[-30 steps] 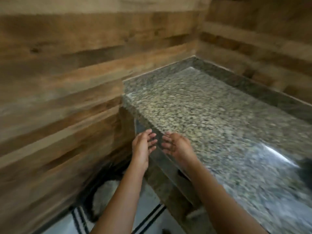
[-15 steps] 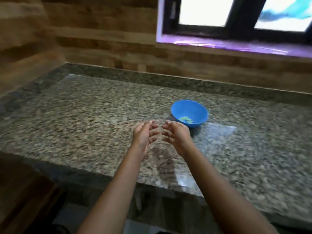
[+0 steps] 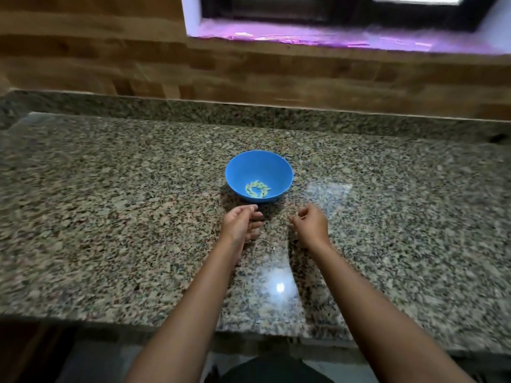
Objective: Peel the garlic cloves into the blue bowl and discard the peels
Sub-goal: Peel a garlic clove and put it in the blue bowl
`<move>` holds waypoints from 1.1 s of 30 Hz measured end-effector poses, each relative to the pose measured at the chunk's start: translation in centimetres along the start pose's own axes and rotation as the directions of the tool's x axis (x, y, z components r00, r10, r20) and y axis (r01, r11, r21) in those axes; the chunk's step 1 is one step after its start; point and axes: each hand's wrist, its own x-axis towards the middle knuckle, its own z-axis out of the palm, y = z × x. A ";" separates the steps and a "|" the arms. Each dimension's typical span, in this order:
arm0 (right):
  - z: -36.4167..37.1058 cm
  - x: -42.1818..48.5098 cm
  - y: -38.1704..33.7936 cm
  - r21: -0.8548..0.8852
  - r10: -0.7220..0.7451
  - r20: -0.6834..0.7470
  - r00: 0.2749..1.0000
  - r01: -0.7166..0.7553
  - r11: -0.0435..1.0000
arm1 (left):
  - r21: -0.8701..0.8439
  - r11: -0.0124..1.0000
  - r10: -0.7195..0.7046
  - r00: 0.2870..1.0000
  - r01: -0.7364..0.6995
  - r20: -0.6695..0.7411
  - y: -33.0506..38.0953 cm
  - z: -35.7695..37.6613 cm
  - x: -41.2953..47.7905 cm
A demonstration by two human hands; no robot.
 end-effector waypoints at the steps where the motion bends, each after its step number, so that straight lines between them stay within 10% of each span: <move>1: 0.3 0.1 0.3 -0.040 -0.009 -0.002 1.000 0.009 0.999 | 0.002 1.000 -0.002 1.000 0.002 0.006 0.0 0.0 0.3; 7: 0.9 0.4 0.4 -0.083 -0.019 -0.045 0.999 0.015 0.996 | 0.007 1.000 0.001 1.000 -0.001 0.014 0.3 -0.8 1.6; 14: -0.9 -0.6 -5.5 0.311 -0.173 -0.117 0.978 0.202 0.929 | 0.213 0.974 0.100 0.992 -0.082 -0.077 0.2 -2.1 2.8; 21: -0.5 0.7 -8.9 0.441 -0.179 -0.043 0.983 0.179 0.880 | 0.872 0.360 0.286 0.929 -0.331 0.235 -0.5 -2.7 2.4; 28: -0.2 -4.2 -3.8 0.455 -0.197 0.144 0.970 0.112 0.883 | 0.921 0.083 0.317 0.886 -0.380 0.337 -1.7 -3.0 2.6; 33: 1.0 -4.2 -1.8 0.141 -0.180 0.289 0.940 0.144 0.980 | 0.894 -0.003 0.310 0.850 -0.448 0.427 -2.2 -2.7 2.6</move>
